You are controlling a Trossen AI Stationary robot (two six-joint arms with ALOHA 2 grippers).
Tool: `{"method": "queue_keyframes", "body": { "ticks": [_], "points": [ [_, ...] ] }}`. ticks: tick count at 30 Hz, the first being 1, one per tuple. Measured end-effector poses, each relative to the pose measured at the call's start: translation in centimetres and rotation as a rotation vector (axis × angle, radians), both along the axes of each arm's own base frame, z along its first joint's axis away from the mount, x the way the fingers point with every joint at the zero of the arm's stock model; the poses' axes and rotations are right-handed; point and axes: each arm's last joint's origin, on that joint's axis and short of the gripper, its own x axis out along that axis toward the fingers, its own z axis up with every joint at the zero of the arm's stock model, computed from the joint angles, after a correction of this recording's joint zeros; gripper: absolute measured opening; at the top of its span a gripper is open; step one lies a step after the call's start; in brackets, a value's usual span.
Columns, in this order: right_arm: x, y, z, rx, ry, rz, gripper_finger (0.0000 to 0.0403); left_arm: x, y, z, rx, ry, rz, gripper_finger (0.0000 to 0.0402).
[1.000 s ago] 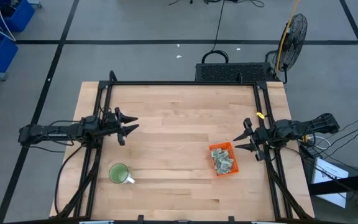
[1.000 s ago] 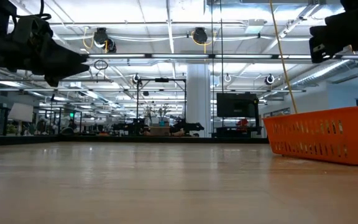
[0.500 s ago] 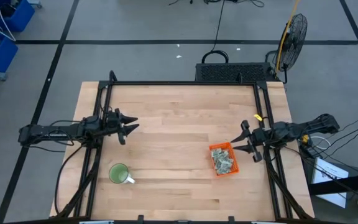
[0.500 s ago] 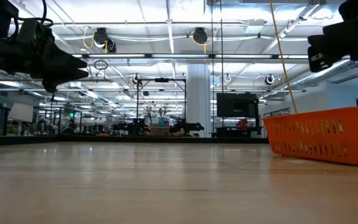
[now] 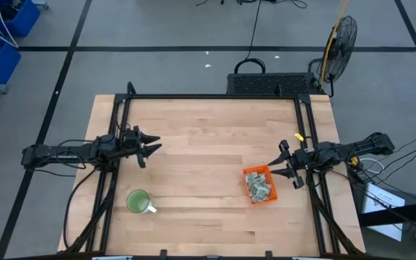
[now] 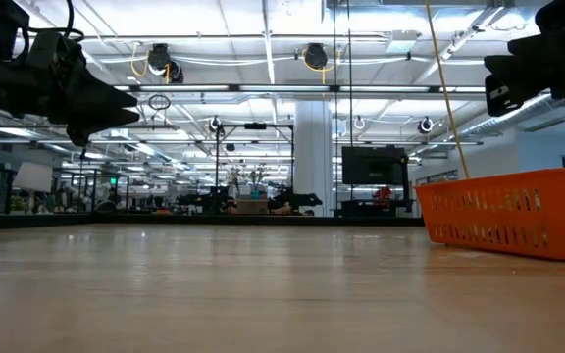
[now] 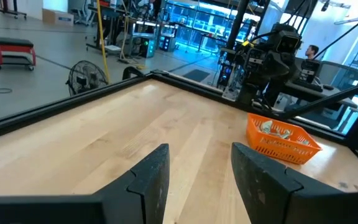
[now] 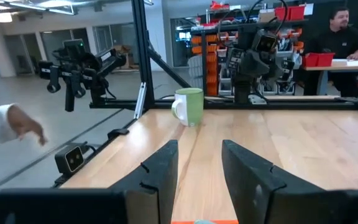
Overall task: Pick and place Stevia / Truvia into bins
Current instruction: Return to Home Position
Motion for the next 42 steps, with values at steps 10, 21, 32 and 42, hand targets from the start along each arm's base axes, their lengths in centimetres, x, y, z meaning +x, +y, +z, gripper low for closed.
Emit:
{"method": "queue_keyframes", "body": {
  "ticks": [10,21,32,42],
  "points": [
    [0.0,0.0,0.01,0.015,0.002,0.001,0.0118,0.0,0.0,0.0,0.001,0.001,0.0,0.0177],
    [0.01,0.0,0.0,0.015,0.002,0.001,0.0118,0.0,0.0,0.0,0.002,0.001,0.001,0.0177],
    [0.01,0.0,0.0,0.015,0.003,0.001,0.0118,0.0,0.0,0.0,0.002,0.001,0.001,0.0177],
    [0.01,0.0,-0.01,0.015,0.003,0.001,0.0118,0.0,0.0,0.0,0.001,0.001,0.001,0.0177]
  ]
}}
